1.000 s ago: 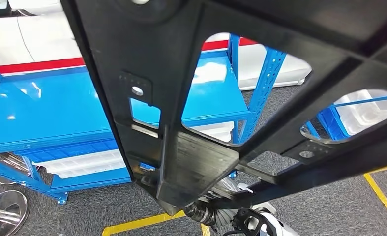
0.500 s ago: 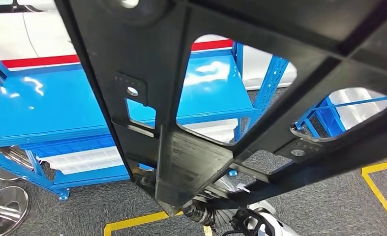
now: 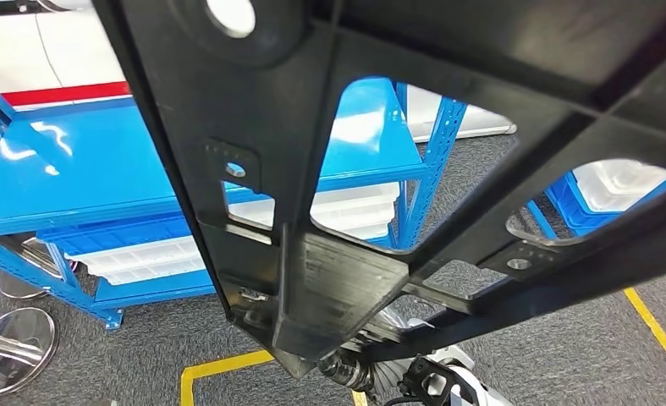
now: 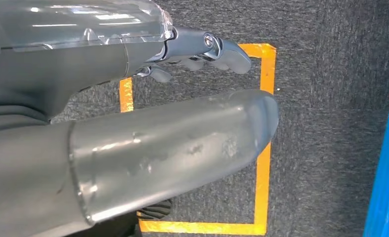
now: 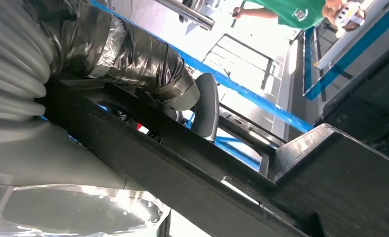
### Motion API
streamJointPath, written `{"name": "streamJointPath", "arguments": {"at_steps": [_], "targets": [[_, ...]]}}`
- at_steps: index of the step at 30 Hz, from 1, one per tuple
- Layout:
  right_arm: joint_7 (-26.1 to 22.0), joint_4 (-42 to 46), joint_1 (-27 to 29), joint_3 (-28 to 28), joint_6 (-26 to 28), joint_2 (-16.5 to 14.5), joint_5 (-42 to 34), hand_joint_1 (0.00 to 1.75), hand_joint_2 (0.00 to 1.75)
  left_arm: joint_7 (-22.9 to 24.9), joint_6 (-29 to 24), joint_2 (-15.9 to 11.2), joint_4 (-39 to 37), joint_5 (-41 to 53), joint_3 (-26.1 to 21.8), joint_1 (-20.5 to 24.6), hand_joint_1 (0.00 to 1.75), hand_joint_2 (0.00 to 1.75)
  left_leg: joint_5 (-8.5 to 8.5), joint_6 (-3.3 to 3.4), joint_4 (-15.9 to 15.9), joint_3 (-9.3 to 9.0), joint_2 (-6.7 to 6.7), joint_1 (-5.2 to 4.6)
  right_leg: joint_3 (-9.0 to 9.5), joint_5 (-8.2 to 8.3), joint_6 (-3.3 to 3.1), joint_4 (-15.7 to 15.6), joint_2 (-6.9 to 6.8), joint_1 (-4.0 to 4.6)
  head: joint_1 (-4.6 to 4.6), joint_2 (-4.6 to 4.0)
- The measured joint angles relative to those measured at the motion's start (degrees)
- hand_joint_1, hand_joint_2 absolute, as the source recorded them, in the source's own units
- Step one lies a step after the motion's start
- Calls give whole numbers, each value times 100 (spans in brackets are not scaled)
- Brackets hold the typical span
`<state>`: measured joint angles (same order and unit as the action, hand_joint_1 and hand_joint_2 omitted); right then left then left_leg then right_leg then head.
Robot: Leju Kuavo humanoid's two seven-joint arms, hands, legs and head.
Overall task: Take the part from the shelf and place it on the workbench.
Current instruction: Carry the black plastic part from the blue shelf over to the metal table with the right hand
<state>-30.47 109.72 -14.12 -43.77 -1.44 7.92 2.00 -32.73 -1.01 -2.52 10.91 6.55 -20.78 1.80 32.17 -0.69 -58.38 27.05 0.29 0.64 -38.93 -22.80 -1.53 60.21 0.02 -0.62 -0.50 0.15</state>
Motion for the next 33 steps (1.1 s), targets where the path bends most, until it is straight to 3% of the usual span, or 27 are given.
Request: {"name": "streamJointPath", "arguments": {"at_steps": [1,4,5,6,8,9,10,11,12,13,15,16,17,19,20,22,24,25,26,27,29,31,33], "targets": [[-5,0,5,5,-10,-1,-3,175,175,8,-3,0,0,20,1,4,0,0,-39,33,141,-61,-10,-19,-9,48,37,-11,-2,2,0,0],[-14,-1,30,30,-15,-1,-12,175,175,26,-9,0,0,61,1,-17,0,0,-203,148,170,38,-1,-35,-34,169,147,-72,-1,-4,1,0],[-15,-1,39,42,-13,-1,-14,175,175,32,-9,0,0,71,1,-20,0,0,-282,198,187,92,15,-25,-77,73,173,-25,2,-6,2,0],[-17,-1,47,52,-12,-1,-15,175,175,36,-9,1,0,81,1,-20,0,0,-369,244,206,165,31,-12,-145,-141,194,127,5,-8,2,0],[-19,-3,59,70,-12,-1,-18,175,175,42,-9,1,0,104,1,-19,0,0,-514,309,204,338,51,-15,-307,-772,223,763,3,-18,4,0],[-19,-7,65,79,-13,-1,-19,175,175,43,-9,2,0,114,1,-21,0,0,-577,316,191,431,57,-23,-361,-992,236,1137,3,-20,4,0],[-19,-12,71,87,-12,-1,-16,175,175,43,-9,2,0,120,1,-23,0,0,-633,316,172,524,62,-32,-362,-1071,244,1416,3,-19,4,0],[-19,-17,75,92,-9,-1,-10,175,175,43,-9,3,0,123,1,-23,0,0,-685,311,150,616,66,-40,-286,-1021,243,1531,2,-18,4,0],[-19,-23,79,97,-4,-1,-3,175,175,43,-9,3,0,125,1,-23,0,0,-731,302,123,705,66,-47,-109,-886,230,1442,2,-15,4,0],[-19,-27,80,100,2,-1,7,175,175,43,-9,4,0,125,1,-22,0,0,-772,292,91,782,65,-52,173,-754,200,1149,2,-6,4,0],[-19,-30,76,111,10,-2,21,175,175,43,-8,19,0,127,1,-24,0,0,-843,254,27,892,60,-64,818,-738,120,312,-2,35,3,0],[-19,-30,78,118,11,-2,26,175,175,43,-7,26,0,127,0,-24,0,0,-880,227,11,917,59,-64,1028,-787,90,1,-3,61,3,0],[-18,-30,78,123,12,-3,29,175,175,44,-7,34,0,127,-1,-25,0,0,-923,192,11,932,58,-58,1124,-835,70,-172,-4,83,2,0],[-16,-32,81,128,13,-4,32,175,175,45,-6,37,0,129,0,-35,0,0,-994,122,40,958,48,-53,1084,-745,24,-254,-15,74,3,0],[-16,-32,79,129,13,-5,32,175,175,45,-4,39,0,132,2,-41,0,0,-926,92,8,999,37,-51,1037,-677,-21,-285,-24,53,3,0],[-15,-33,80,130,13,-10,32,175,175,45,-2,38,0,137,4,-47,0,0,-485,35,-340,1136,16,-31,899,-526,-100,-325,-43,12,3,0],[-15,-38,84,130,13,-12,32,175,175,45,-2,34,0,137,4,-48,0,0,30,-32,-1029,1284,11,4,731,-399,-122,-313,-46,11,2,0],[-15,-42,87,130,13,-12,32,175,175,45,-2,32,0,137,4,-49,0,0,118,-65,-1332,1310,11,25,643,-338,-113,-300,-49,9,2,0],[-15,-44,90,130,13,-12,32,175,175,45,-2,32,0,137,4,-48,0,0,64,-94,-1497,1273,11,46,550,-278,-97,-282,-51,4,2,0],[-15,-46,93,130,14,-12,32,175,175,45,-2,32,0,137,5,-47,0,0,-96,-118,-1470,1149,11,67,455,-223,-75,-258,-52,-5,2,0],[-7,-45,98,133,29,-12,40,175,175,45,-2,33,0,137,5,-40,0,0,-362,-163,-871,653,5,114,289,-136,-13,-194,-47,-21,1,0],[17,-47,101,144,51,-12,55,175,175,45,-2,34,0,137,5,-33,0,0,-280,-139,-93,133,-30,113,192,-61,61,-135,-42,-11,3,0],[48,-64,103,156,49,-11,71,175,175,44,-2,34,0,143,5,-32,0,0,-180,-62,212,-38,-60,74,163,34,134,-131,-43,4,7,0]]}}
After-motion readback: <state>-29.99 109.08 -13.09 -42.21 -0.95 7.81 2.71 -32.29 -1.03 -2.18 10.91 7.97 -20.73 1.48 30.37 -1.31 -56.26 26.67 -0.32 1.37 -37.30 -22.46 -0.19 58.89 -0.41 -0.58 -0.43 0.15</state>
